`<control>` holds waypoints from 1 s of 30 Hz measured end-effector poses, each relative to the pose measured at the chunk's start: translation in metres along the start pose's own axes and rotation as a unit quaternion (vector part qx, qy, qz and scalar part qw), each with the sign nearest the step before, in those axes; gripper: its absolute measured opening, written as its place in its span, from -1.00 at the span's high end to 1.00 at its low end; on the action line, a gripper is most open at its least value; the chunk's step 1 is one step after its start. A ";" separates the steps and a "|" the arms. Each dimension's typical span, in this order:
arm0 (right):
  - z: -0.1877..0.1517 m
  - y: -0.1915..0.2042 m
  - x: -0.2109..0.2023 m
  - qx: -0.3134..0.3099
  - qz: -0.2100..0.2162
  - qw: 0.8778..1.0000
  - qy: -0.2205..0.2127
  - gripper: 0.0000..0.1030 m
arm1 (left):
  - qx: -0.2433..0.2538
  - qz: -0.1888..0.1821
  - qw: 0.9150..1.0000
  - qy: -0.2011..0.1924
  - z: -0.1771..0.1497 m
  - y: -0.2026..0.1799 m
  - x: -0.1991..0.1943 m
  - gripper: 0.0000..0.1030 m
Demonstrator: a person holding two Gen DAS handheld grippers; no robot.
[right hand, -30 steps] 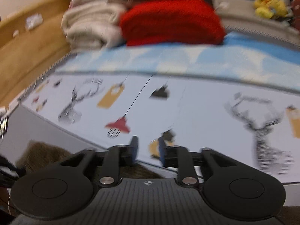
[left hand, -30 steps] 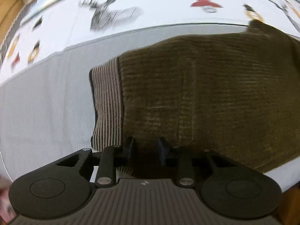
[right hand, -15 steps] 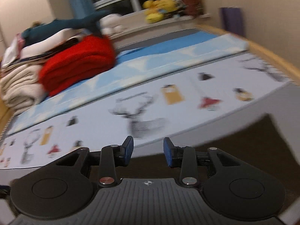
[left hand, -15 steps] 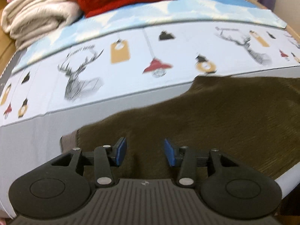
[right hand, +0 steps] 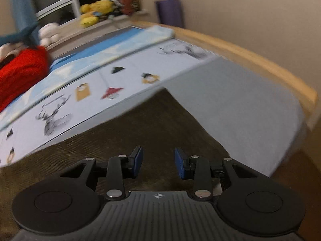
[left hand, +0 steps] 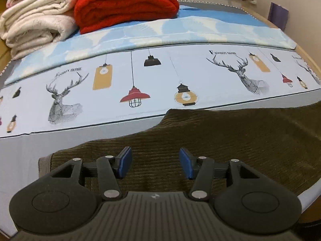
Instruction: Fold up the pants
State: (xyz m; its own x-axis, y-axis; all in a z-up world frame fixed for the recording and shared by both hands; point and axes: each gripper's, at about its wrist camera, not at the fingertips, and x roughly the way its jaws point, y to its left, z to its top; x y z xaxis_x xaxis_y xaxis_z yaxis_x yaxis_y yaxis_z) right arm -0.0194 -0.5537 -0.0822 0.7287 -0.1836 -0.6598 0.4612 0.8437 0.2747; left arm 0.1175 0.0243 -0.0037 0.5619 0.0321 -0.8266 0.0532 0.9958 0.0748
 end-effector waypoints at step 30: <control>-0.002 -0.001 0.011 0.032 -0.004 0.999 0.020 0.28 | -0.019 -0.016 1.000 0.003 -0.016 0.005 0.009 -0.20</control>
State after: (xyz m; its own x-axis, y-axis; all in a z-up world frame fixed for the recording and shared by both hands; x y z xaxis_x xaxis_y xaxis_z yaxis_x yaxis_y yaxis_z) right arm -0.0122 -0.5554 -0.0912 0.7052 -0.1681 -0.6888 0.4985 0.8084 0.3131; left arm 0.1094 0.0310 -0.0192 0.5556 0.0004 -0.8314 0.0402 0.9988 0.0274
